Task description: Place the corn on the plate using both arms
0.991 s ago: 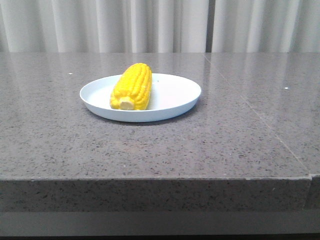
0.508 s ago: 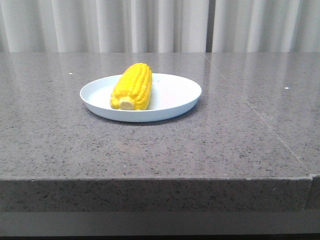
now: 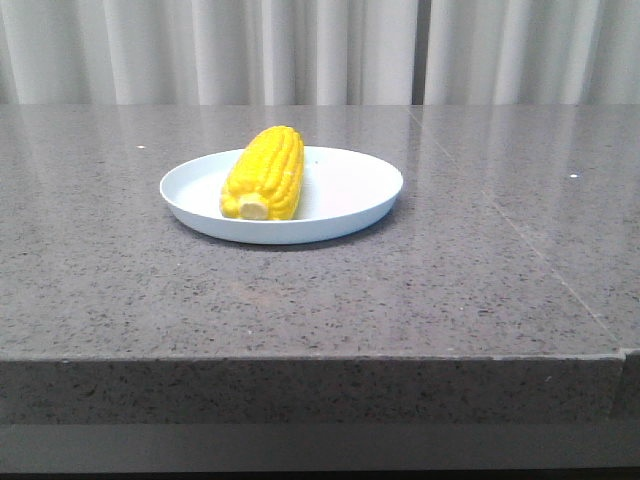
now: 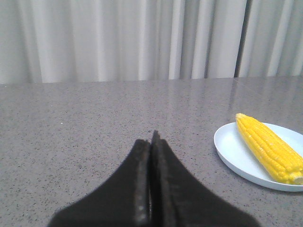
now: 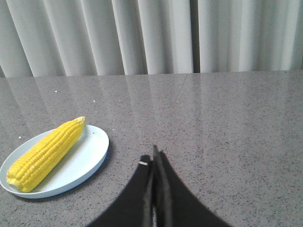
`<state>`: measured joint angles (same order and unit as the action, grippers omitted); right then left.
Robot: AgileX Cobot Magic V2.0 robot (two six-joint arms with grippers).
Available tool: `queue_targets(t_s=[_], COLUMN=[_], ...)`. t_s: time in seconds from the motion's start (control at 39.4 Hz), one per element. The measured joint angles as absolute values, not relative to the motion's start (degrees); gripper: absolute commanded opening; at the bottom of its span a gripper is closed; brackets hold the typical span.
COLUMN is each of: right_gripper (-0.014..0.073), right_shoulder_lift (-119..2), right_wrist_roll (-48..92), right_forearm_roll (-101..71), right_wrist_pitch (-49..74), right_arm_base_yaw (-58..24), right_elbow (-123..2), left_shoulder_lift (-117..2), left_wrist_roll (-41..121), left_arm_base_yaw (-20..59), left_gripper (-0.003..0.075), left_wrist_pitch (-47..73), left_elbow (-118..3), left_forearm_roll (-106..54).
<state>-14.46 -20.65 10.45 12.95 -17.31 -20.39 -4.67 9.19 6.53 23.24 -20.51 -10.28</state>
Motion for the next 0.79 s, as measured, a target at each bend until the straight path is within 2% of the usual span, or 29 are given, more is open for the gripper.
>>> queue_targets(t_s=[0.33, 0.56, 0.79], right_gripper=[-0.0071, -0.0071, -0.0071], right_shoulder_lift=[-14.5, -14.5, -14.5], right_wrist_roll=[-20.7, -20.7, -20.6], right_forearm_roll=[10.5, 10.5, 10.5], right_wrist_pitch=[12.9, 12.9, 12.9], right_arm_base_yaw=[-17.3, -17.3, -17.3], right_elbow=[-20.4, -20.4, -20.4], left_shoulder_lift=[-4.0, 0.3, 0.3], left_wrist_roll=[9.0, 2.9, 1.7], left_arm_base_yaw=[6.5, 4.5, 1.7], left_gripper=[-0.002, -0.002, -0.002], left_wrist_pitch=[19.8, 13.0, 12.4], left_elbow=[-18.0, -10.7, -3.9], left_forearm_roll=[-8.6, -2.4, -1.0])
